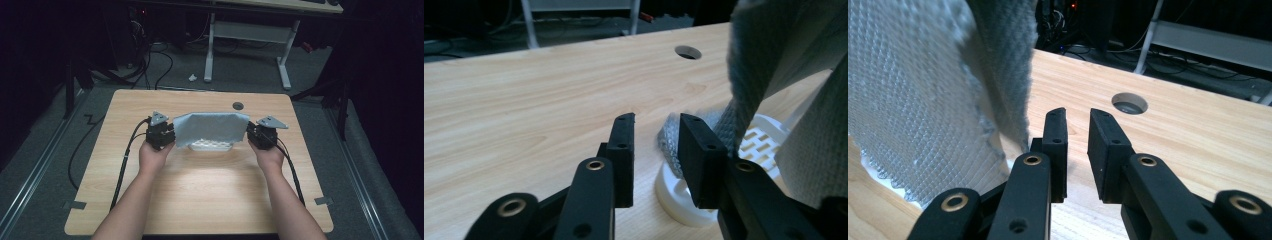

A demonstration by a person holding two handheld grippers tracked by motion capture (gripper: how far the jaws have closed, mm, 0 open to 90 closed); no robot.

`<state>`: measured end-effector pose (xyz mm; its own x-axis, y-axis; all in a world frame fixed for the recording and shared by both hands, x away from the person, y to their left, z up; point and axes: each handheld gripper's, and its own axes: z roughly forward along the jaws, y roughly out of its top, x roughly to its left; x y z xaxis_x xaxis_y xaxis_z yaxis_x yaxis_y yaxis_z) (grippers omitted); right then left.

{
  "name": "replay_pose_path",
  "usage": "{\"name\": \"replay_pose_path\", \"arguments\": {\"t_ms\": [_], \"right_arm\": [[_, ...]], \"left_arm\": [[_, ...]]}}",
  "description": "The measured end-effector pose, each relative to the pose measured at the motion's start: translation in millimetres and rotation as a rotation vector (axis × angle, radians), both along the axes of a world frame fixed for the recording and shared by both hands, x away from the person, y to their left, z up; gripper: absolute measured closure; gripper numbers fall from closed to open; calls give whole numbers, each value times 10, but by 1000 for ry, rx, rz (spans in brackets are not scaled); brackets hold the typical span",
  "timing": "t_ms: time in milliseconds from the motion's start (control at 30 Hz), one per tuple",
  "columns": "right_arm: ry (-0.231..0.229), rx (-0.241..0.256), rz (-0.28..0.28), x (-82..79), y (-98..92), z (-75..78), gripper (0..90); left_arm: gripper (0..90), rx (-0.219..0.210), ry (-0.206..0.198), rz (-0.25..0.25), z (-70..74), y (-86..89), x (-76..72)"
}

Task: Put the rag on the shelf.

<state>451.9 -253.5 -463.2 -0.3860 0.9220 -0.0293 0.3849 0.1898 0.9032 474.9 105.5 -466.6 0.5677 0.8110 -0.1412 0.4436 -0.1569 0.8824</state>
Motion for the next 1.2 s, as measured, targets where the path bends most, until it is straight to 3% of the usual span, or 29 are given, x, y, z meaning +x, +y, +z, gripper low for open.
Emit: {"name": "replay_pose_path", "arguments": {"t_ms": [367, 667, 800, 900, 1033, 1200], "right_arm": [[-14, 13, -29, 8, -131, 77, 778], [-11, 21, -27, 9, -160, 86, 744], [-6, 18, -21, 2, -149, 81, 705], [4, 12, -13, -17, -152, 88, 669], [19, 5, -7, -54, -164, 116, 603], [15, -8, 14, -217, -191, 214, 523]], "left_arm": [[557, -1, -44, 56, 112, 153, -17], [475, 31, -36, 73, 136, 248, -26], [434, 73, -44, 89, 134, 271, -55], [392, 103, -28, 100, 121, 316, -75], [369, 85, 1, 99, 101, 407, -112], [356, 60, 28, 78, 71, 574, -262]]}}
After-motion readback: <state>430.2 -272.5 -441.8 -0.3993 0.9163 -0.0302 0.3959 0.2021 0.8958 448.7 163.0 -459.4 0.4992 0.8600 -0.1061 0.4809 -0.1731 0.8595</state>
